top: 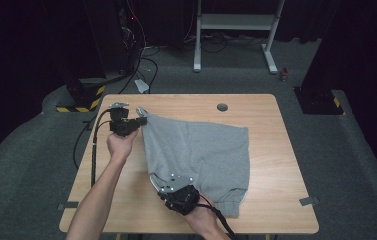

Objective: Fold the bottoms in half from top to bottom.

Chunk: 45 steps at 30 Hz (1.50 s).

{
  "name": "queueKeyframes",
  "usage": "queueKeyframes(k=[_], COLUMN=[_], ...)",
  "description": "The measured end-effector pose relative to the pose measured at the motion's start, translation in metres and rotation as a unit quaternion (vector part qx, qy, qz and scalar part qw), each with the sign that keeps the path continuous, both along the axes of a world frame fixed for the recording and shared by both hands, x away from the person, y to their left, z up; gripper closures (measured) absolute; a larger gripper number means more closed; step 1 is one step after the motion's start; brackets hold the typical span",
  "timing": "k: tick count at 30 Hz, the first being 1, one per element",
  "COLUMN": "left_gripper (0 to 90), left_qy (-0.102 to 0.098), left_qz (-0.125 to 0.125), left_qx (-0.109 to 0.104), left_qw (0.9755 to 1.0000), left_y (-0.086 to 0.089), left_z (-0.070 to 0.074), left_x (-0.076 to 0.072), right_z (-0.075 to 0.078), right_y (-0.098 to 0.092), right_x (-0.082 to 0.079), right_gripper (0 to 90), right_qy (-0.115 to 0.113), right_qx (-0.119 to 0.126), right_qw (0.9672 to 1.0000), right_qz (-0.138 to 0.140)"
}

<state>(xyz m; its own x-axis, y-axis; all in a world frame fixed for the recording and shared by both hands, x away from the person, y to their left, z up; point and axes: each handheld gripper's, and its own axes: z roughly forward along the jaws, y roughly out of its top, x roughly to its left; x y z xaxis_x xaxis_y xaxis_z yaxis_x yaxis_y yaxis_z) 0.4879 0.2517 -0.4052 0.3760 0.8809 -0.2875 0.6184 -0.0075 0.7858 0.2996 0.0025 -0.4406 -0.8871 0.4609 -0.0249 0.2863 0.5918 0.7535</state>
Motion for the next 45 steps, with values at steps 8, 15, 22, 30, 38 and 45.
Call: queueKeyframes(k=[8,15,22,30,38,45], left_gripper=[85.6,85.5,85.4,85.5,85.5,85.5], left_qy=[-0.023,-0.039,-0.04,-0.057,-0.061,-0.06], left_qz=[0.016,0.01,-0.015,-0.033,-0.065,-0.088], left_qx=[0.008,0.044,0.028,0.016,0.023,0.031], left_qw=[0.9996,0.9982,0.9987,0.9977,0.9958,0.9939], left_y=[0.026,0.021,-0.007,-0.037,-0.07,-0.103], left_z=[0.036,0.044,0.032,0.034,0.032,0.027], left_x=[-0.012,-0.015,-0.004,0.002,0.009,0.017], right_z=[0.026,0.035,0.021,0.017,0.007,-0.002], right_y=[0.016,0.011,-0.01,-0.037,-0.06,-0.079], right_x=[0.005,0.004,0.006,0.004,-0.001,-0.008], right_gripper=[77.2,77.1,77.1,77.0,76.8,76.8], right_qy=[-0.008,-0.02,-0.005,-0.004,-0.006,-0.006], right_qx=[0.033,0.057,0.072,0.088,0.097,0.102], right_qw=[0.999,0.998,0.9974,0.9954,0.9932,0.9905], right_qz=[0.031,0.022,-0.007,-0.037,-0.063,-0.092])
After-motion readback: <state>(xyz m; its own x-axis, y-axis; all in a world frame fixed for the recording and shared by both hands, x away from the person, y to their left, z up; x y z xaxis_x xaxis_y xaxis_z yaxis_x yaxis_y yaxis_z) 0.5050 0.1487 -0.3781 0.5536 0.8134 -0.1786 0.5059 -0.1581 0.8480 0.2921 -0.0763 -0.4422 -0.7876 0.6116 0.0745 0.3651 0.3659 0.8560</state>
